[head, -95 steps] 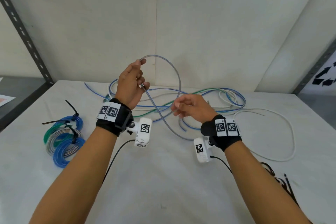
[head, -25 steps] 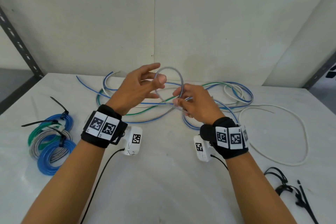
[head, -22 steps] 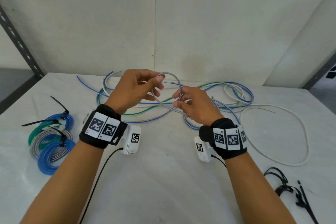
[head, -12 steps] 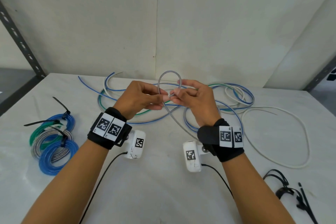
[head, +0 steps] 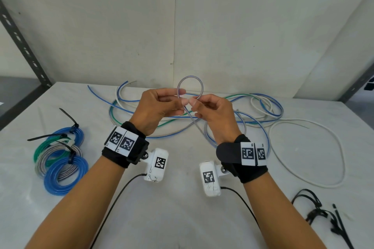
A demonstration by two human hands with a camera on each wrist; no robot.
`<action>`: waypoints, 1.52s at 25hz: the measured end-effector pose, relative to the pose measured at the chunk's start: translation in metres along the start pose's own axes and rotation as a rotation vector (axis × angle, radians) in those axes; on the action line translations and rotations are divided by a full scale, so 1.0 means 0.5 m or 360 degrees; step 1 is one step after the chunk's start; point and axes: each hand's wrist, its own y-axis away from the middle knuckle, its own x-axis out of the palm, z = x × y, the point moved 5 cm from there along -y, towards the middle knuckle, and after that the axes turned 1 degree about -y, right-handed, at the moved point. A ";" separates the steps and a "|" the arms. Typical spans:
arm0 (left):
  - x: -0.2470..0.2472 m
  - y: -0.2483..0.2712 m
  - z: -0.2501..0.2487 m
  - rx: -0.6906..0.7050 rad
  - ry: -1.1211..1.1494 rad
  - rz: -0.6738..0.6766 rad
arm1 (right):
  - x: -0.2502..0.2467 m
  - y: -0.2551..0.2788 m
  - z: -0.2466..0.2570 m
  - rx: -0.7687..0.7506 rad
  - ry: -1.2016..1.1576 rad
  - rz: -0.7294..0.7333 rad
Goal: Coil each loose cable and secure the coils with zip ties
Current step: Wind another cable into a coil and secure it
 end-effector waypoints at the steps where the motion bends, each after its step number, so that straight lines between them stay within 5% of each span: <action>1: 0.001 0.000 -0.001 0.0016 0.0037 -0.0042 | 0.001 0.001 -0.003 0.0051 -0.0041 0.0027; 8: 0.007 0.002 -0.003 0.0076 0.0196 -0.0147 | 0.009 0.008 -0.012 0.0114 -0.0132 0.0076; 12: -0.013 -0.003 -0.014 0.0171 0.0190 -0.0291 | 0.017 0.015 -0.021 0.0276 0.0197 0.0450; 18: -0.042 -0.008 -0.019 0.0139 0.0093 -0.0340 | -0.033 -0.007 0.044 -0.0462 0.0860 0.0027; 21: -0.037 -0.008 -0.017 0.0029 0.0001 -0.0229 | -0.037 -0.001 0.050 -0.0705 0.1067 0.0104; 30: -0.050 -0.012 -0.001 -0.0235 0.0021 -0.0083 | -0.023 -0.002 0.036 -0.0679 0.1128 0.0299; 33: -0.042 -0.011 -0.023 0.0138 -0.0435 -0.0081 | -0.029 -0.004 0.040 -0.0521 0.1144 0.0325; 35: -0.015 0.001 -0.047 0.0449 -0.0839 0.0146 | -0.030 -0.004 0.044 -0.0398 0.1086 0.0440; 38: 0.017 0.019 -0.056 0.0567 -0.1164 0.0402 | -0.033 0.003 0.050 -0.0232 0.0980 0.0659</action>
